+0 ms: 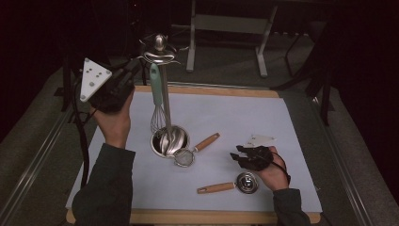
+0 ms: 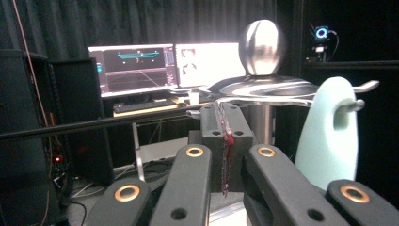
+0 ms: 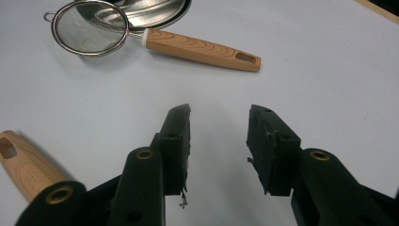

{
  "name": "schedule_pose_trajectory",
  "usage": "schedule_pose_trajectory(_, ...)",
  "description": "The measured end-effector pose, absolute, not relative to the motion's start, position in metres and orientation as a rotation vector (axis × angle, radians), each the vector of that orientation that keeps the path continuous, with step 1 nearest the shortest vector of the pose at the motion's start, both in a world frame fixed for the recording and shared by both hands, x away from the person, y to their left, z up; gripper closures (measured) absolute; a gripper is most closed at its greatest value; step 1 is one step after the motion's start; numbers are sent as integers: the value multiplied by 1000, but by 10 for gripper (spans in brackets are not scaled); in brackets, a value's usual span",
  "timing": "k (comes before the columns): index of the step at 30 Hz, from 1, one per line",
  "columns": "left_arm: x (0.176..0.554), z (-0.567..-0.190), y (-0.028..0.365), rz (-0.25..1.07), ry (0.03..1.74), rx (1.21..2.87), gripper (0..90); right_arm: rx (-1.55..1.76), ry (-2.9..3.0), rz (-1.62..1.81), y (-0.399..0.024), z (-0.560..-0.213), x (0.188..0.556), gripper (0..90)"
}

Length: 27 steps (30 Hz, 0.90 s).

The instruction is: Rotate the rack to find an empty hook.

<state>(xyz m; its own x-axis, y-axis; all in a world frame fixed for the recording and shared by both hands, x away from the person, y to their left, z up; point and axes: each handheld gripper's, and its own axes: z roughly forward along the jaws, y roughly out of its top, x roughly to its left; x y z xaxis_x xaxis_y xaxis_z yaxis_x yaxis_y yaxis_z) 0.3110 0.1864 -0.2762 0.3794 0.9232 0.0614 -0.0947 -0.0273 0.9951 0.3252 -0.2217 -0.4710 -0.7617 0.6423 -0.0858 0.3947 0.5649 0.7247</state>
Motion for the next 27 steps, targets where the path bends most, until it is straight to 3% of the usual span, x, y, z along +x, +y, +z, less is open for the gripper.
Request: schedule_pose_trajectory(27,326,-276,191,988,854,1349,891,860,2460,1019,-225,-471,326,599)
